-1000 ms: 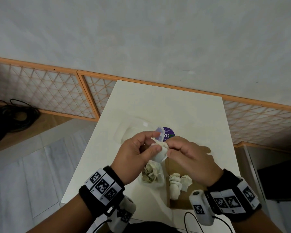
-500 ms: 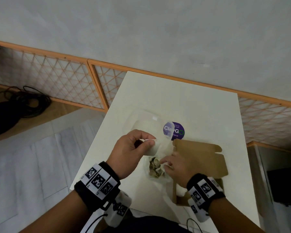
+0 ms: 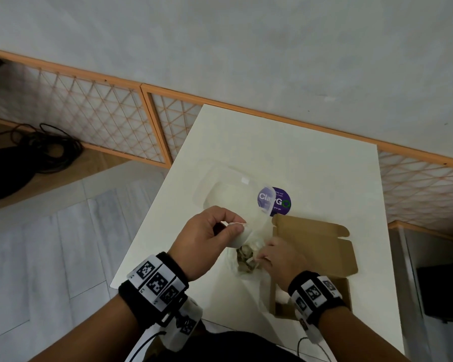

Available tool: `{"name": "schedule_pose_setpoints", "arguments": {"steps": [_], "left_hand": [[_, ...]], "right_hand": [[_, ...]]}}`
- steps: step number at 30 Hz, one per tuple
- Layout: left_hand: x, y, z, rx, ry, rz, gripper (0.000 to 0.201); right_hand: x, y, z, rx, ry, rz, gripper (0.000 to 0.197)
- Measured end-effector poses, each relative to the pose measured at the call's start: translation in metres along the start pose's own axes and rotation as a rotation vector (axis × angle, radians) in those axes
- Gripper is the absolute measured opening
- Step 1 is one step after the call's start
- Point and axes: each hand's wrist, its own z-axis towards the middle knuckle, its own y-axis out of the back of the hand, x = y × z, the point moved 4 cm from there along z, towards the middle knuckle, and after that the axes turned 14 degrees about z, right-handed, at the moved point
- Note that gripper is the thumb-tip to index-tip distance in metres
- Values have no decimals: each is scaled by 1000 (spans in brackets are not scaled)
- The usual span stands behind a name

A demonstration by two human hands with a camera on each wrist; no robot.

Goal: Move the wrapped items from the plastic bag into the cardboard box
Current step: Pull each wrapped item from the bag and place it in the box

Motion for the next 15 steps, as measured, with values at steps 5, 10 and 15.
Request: {"name": "schedule_pose_setpoints", "arguments": {"steps": [5, 10, 15], "left_hand": [[6, -4, 1, 39, 10, 24, 7], [13, -11, 3, 101, 9, 58, 13], [21, -20, 4, 159, -21, 151, 9]], "right_hand": [[4, 32, -11, -123, 91, 298, 17], [22, 65, -28, -189, 95, 458, 14], [42, 88, -49, -216, 165, 501, 19]]}}
